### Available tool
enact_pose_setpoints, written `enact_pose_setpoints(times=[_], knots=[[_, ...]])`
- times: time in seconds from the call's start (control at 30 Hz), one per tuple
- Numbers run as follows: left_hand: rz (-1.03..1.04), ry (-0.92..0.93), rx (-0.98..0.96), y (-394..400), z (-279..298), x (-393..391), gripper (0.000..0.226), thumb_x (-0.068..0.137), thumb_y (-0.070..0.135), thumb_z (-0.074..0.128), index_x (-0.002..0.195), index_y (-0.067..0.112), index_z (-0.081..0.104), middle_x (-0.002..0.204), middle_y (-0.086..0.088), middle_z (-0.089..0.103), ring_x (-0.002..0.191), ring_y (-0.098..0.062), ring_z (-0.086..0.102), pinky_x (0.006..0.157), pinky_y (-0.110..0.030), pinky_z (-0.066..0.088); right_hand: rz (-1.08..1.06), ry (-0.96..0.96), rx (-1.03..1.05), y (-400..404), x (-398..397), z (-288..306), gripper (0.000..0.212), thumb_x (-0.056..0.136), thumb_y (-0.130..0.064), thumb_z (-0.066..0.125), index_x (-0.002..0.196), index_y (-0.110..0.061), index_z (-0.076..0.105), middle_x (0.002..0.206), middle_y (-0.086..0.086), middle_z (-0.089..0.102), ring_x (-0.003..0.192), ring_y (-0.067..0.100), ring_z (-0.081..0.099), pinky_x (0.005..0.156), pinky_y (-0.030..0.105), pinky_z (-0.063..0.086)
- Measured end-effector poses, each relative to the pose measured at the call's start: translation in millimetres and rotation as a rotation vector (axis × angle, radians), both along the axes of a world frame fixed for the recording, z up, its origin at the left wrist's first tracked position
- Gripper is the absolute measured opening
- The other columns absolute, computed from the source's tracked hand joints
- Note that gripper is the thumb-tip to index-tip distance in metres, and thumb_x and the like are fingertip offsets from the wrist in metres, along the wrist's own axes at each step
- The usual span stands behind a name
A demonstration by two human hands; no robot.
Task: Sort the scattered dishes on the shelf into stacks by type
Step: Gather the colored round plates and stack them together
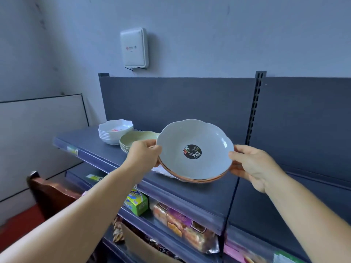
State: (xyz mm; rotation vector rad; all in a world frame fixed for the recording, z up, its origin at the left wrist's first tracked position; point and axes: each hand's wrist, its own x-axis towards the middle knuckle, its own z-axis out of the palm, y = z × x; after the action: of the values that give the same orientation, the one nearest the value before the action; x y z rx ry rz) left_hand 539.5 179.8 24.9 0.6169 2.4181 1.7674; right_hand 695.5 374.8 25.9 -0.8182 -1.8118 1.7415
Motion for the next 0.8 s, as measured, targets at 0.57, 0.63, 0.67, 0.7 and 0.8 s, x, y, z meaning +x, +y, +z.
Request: enact_pose_setpoints(times=[0.57,0.63,0.67,0.7,0.8], knots=[[0.042,-0.040,-0.031,-68.0,2.4,-172.3,0.018,0.086,0.011,0.044,0.086,0.016,0.062,0.077,-0.010,0.048,0.068,-0.021,0.044,0.067,-0.029,0.039,0.029,-0.115,0.117,-57.6,-194.6,4.8,0.019,0.088,-0.001,0.055,0.101,-0.004,0.069,0.096,0.016,0.072,0.075,0.022,0.066,0.063,0.027,0.055],[0.068,-0.007,-0.056,-61.2,0.6,-193.7,0.020,0.086,0.015,0.045,0.088,0.014,0.065,0.076,-0.009,0.053,0.067,-0.020,0.047,0.062,-0.027,0.039,0.047,-0.127,0.155,-51.0,-217.8,3.5,0.022,0.086,0.001,0.054,0.100,-0.003,0.070,0.099,0.018,0.073,0.076,0.024,0.068,0.069,0.031,0.058],[0.090,0.008,-0.065,-57.4,-0.2,-202.8,0.021,0.087,0.018,0.047,0.090,0.012,0.067,0.077,-0.008,0.055,0.067,-0.021,0.049,0.061,-0.029,0.044,0.054,-0.127,0.165,-47.3,-230.1,2.7,0.022,0.085,0.002,0.054,0.099,-0.002,0.071,0.100,0.019,0.073,0.078,0.025,0.069,0.074,0.034,0.059],[0.110,0.022,-0.074,-54.1,-1.7,-211.5,0.022,0.085,0.023,0.048,0.090,0.012,0.067,0.077,-0.008,0.057,0.066,-0.021,0.051,0.066,-0.035,0.052,0.056,-0.120,0.168,-43.7,-240.9,1.8,0.022,0.085,0.003,0.053,0.097,-0.001,0.071,0.101,0.019,0.073,0.080,0.026,0.070,0.079,0.037,0.059],[0.153,0.041,-0.132,-42.0,-9.2,-237.5,0.033,0.076,0.033,0.044,0.088,0.009,0.063,0.075,-0.007,0.056,0.065,-0.020,0.053,0.066,-0.041,0.056,0.059,-0.137,0.201,-32.1,-272.4,-2.8,0.021,0.085,0.003,0.052,0.096,0.002,0.070,0.102,0.019,0.073,0.078,0.023,0.065,0.083,0.039,0.059]])
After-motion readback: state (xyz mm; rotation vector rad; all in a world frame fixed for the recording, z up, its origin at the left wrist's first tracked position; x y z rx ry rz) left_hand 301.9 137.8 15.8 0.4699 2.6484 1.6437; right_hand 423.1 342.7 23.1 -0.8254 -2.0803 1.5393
